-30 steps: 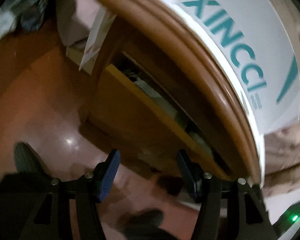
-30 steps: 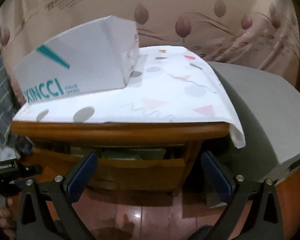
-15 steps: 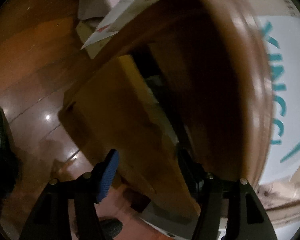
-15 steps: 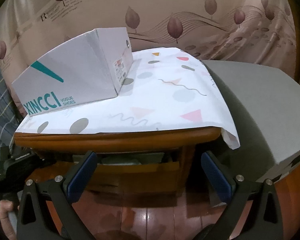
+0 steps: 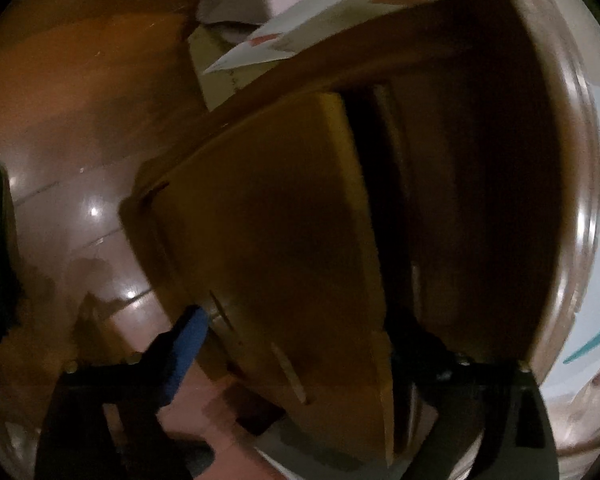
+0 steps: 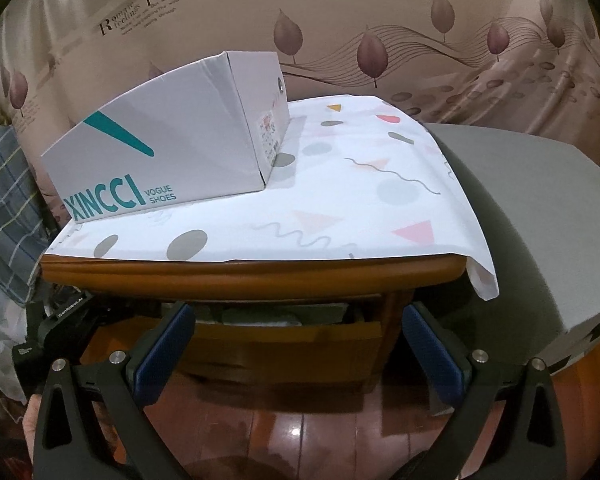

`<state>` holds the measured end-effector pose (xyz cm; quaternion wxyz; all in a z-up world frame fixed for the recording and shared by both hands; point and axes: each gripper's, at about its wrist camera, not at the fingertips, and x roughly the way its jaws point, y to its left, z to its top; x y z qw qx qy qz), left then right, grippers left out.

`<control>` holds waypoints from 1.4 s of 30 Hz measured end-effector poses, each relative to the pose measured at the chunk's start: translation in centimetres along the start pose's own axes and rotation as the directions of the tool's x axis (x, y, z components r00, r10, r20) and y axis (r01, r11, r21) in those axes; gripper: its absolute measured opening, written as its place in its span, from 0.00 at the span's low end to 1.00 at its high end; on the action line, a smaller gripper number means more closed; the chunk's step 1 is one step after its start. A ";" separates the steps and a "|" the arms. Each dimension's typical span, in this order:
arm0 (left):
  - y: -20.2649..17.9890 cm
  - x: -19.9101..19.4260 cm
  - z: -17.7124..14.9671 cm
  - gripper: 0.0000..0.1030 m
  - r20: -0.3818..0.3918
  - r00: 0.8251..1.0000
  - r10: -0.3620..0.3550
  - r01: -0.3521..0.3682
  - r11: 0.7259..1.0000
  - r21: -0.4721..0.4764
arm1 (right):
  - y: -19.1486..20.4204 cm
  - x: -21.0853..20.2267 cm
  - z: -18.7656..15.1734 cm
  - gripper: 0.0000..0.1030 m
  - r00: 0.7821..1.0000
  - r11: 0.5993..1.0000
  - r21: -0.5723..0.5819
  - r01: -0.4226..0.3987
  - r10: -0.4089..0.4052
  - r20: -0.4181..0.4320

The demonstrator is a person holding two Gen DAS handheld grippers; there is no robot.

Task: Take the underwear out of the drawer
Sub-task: 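Hook the drawer front with the left gripper and pull it open, then reach the left gripper into the drawer and grasp the white ribbed underwear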

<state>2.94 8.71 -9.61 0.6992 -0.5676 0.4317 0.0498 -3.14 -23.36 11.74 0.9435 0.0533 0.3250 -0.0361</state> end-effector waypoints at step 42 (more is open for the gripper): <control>4.7 -2.4 -1.4 1.00 -0.068 0.943 0.325 -0.320 0.945 0.073 | -1.8 1.0 -0.3 1.00 0.998 0.998 0.047 0.041 -0.039 -0.049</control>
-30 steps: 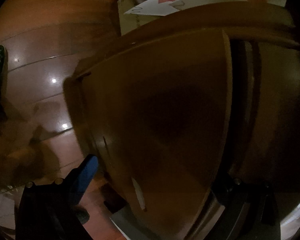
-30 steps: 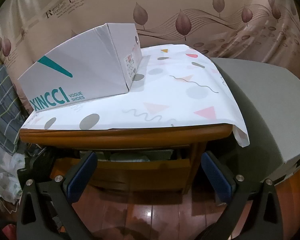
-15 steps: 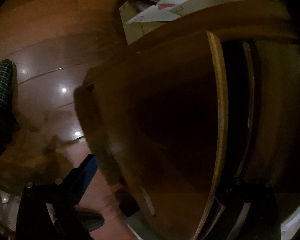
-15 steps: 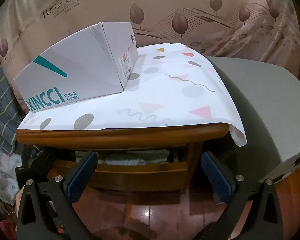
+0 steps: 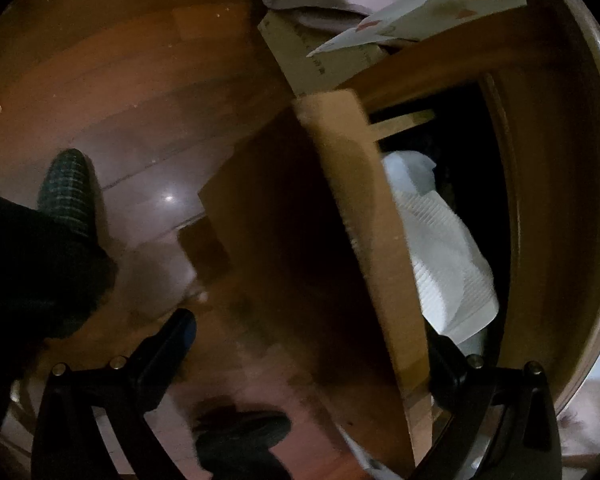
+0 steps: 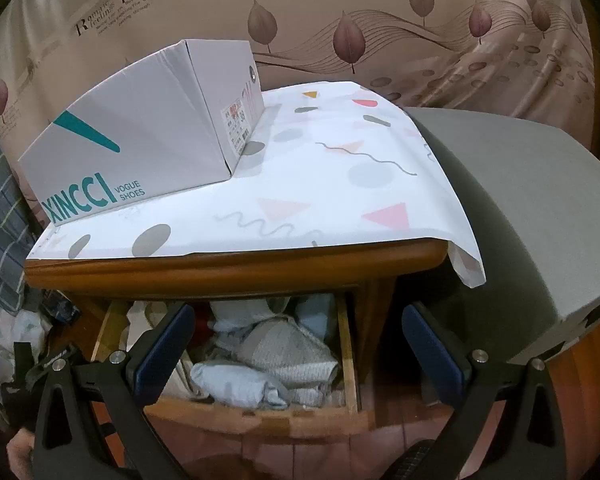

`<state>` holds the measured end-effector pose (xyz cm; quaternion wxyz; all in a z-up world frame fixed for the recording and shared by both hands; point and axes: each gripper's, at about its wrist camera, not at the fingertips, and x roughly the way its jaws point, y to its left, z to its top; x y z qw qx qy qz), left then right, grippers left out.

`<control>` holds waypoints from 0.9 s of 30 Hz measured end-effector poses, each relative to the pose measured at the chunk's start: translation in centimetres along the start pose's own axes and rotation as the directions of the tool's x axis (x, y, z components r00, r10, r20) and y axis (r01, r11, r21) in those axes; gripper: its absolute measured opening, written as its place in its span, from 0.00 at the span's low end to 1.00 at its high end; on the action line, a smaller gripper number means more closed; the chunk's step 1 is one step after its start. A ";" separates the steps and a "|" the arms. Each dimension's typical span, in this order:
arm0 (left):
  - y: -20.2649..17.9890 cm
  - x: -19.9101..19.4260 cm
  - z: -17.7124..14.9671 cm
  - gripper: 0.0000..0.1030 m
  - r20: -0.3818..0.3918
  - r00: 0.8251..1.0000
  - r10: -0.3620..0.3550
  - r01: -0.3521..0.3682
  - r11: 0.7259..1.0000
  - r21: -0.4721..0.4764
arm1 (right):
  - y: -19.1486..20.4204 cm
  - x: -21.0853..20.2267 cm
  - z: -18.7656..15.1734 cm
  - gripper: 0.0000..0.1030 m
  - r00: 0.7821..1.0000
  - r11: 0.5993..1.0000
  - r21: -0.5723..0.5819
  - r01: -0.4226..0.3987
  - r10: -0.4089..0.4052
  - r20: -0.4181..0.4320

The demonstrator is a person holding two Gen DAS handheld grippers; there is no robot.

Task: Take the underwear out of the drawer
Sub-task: 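Reach the left gripper into the drawer and grasp the white ribbed underwear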

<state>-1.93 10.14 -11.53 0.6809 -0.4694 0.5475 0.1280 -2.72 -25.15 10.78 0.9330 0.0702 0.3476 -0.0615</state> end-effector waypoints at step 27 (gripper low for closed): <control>1.8 -4.7 -3.0 1.00 -0.055 0.981 0.185 -0.173 0.969 0.174 | -0.2 0.8 0.1 1.00 1.000 1.000 0.014 -0.005 0.005 -0.031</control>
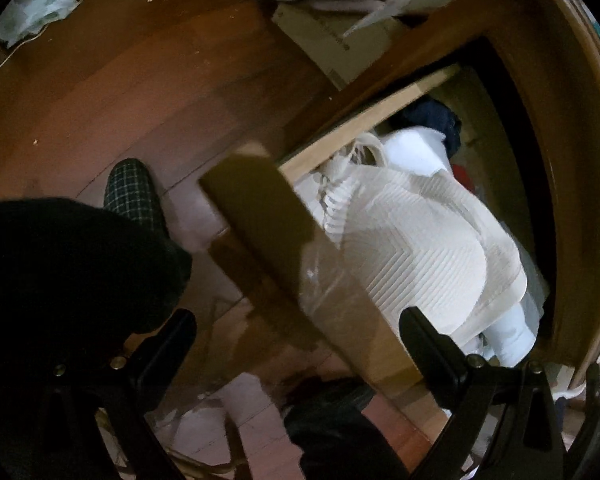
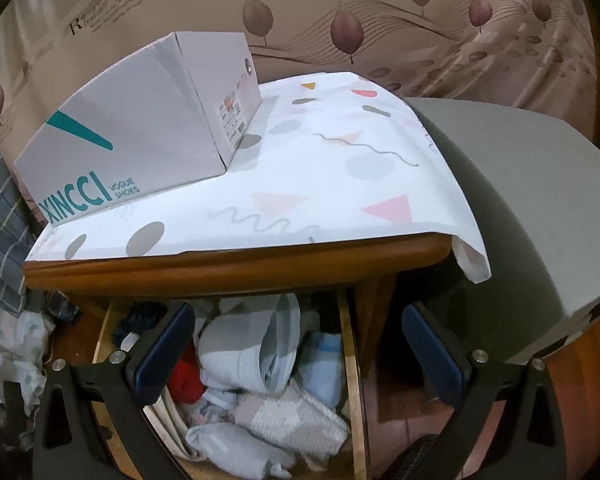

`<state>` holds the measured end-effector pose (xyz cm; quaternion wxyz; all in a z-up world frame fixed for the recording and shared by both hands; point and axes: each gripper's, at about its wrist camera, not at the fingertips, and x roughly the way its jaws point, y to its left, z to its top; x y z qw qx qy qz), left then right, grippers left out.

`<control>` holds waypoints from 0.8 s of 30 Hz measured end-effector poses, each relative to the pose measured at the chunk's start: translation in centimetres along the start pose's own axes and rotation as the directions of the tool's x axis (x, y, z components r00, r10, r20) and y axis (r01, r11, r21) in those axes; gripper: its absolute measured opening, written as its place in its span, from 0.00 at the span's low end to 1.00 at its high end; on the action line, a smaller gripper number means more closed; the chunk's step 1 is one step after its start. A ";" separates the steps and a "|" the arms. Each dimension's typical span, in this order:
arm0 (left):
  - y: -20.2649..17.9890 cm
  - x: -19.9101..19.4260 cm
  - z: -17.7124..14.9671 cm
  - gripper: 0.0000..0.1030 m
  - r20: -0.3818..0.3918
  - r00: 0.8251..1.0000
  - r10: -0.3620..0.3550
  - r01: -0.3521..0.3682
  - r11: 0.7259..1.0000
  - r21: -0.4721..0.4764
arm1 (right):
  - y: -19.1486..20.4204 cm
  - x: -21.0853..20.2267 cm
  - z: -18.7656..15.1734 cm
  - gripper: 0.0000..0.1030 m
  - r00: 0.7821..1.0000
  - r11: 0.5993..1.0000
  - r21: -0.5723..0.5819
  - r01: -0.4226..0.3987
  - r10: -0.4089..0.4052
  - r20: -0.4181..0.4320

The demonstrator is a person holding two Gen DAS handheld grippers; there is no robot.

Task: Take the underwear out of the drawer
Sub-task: 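Reach the left gripper into the drawer and grasp the white ribbed underwear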

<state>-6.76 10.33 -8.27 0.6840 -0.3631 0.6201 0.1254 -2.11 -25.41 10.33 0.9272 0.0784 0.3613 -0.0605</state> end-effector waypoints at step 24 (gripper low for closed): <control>-7.8 -7.4 -4.1 1.00 0.423 0.905 0.056 -0.304 0.779 0.548 | 1.1 0.4 -0.5 1.00 0.999 0.999 -0.043 -0.017 0.015 -0.038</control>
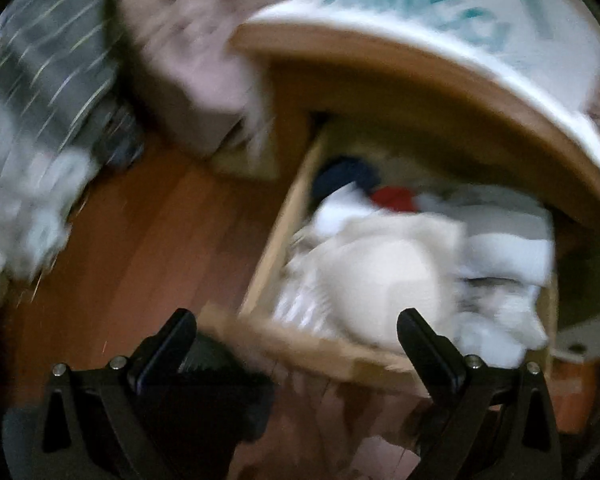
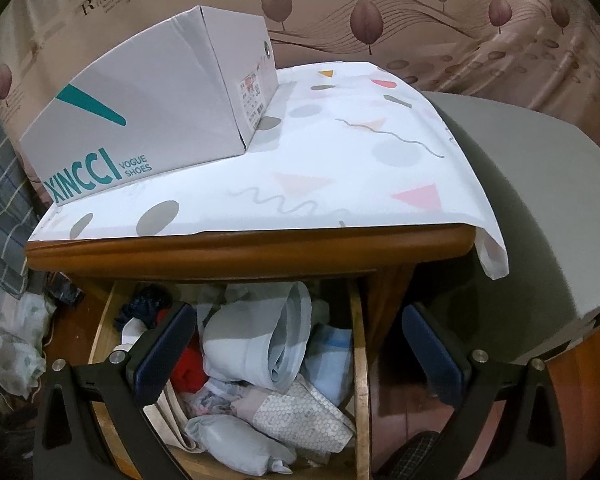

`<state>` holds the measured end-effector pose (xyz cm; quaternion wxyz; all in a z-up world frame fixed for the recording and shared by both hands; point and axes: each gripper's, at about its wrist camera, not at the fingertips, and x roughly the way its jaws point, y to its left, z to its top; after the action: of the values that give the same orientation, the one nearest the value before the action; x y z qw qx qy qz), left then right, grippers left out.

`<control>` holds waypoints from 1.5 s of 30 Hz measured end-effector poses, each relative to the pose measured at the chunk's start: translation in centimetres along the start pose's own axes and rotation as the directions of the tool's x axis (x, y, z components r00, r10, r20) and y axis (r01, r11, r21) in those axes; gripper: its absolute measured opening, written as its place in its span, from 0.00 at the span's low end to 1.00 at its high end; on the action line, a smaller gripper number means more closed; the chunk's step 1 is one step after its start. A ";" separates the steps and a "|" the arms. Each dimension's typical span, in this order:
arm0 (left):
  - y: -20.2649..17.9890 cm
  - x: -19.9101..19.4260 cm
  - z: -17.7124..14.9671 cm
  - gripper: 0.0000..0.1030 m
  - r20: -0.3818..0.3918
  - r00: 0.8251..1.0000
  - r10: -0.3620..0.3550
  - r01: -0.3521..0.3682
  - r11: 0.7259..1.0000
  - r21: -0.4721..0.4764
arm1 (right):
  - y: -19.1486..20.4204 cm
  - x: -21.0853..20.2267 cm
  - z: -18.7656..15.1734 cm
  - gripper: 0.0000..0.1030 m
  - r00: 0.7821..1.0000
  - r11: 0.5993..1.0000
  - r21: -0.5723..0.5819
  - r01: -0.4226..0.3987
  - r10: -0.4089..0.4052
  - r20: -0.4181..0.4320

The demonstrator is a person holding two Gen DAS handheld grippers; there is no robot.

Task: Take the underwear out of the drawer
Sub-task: 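Reach the left gripper into the drawer and grasp the white ribbed underwear, then lift the white underwear with the left gripper while the right gripper reaches into the drawer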

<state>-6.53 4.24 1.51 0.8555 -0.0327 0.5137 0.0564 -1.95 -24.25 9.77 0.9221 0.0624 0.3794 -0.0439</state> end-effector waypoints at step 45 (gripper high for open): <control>-7.4 12.8 2.8 0.54 -0.427 0.881 -0.205 0.262 0.962 0.078 | -0.4 -0.1 0.4 1.00 1.000 1.000 -0.006 0.008 -0.008 -0.003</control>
<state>2.85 -1.98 -8.51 0.7275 -0.0484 0.6785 -0.0898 -1.81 -24.66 10.11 0.9215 0.0583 0.3812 -0.0463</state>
